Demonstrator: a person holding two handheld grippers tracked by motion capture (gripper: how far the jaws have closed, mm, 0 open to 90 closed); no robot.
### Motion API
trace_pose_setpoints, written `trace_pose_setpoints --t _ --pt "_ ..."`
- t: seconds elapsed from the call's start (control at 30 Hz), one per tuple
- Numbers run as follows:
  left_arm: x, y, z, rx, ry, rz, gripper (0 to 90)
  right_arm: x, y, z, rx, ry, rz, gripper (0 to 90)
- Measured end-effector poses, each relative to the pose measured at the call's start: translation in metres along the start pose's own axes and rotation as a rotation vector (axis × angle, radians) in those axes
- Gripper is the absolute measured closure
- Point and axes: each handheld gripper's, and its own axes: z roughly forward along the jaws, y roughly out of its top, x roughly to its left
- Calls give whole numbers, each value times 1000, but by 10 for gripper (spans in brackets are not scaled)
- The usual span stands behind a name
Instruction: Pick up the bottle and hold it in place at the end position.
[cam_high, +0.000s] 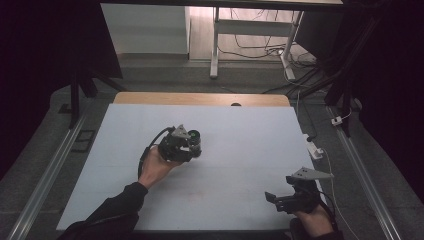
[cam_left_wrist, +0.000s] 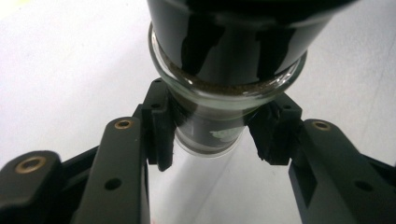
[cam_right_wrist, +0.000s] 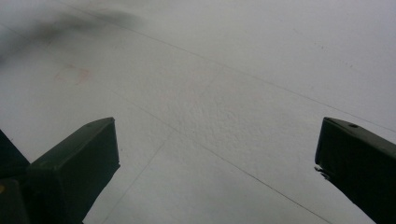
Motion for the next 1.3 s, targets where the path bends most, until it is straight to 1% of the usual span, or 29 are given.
trace_pose_setpoints --t 0.17,0.3,0.4,0.57,0.6,0.77,0.93,1.0,1.07,1.1,1.13,1.2,1.3 --pt "6 7 10 3 5 12 540 0 0 0 -2 2 1 0" --pt "12 9 18 6 7 10 540 0 0 0 -2 2 3 0" --pt "16 8 25 4 0 2 540 0 0 0 0 1 0 0" --pt "23 8 37 7 -12 5 540 0 0 0 0 1 -1 0" --pt "23 8 40 7 -13 4 540 0 0 0 1 1 0 0" --pt "25 6 50 26 -1 36 540 0 0 0 3 0 0 0" --pt "26 2 58 32 -12 55 540 0 0 0 3 -1 -1 0" --pt "26 0 61 42 -15 64 540 0 0 0 3 -1 -1 0" --pt "26 -2 65 49 -20 67 540 0 0 0 5 0 -1 0" --pt "26 -3 65 36 -21 69 540 0 0 0 5 0 -1 0" --pt "26 -3 66 33 -24 60 539 0 0 0 4 0 -1 0" --pt "26 -3 66 31 -25 59 540 0 0 0 1 1 0 0" --pt "27 -5 65 19 -32 45 540 0 -1 0 0 2 1 0"
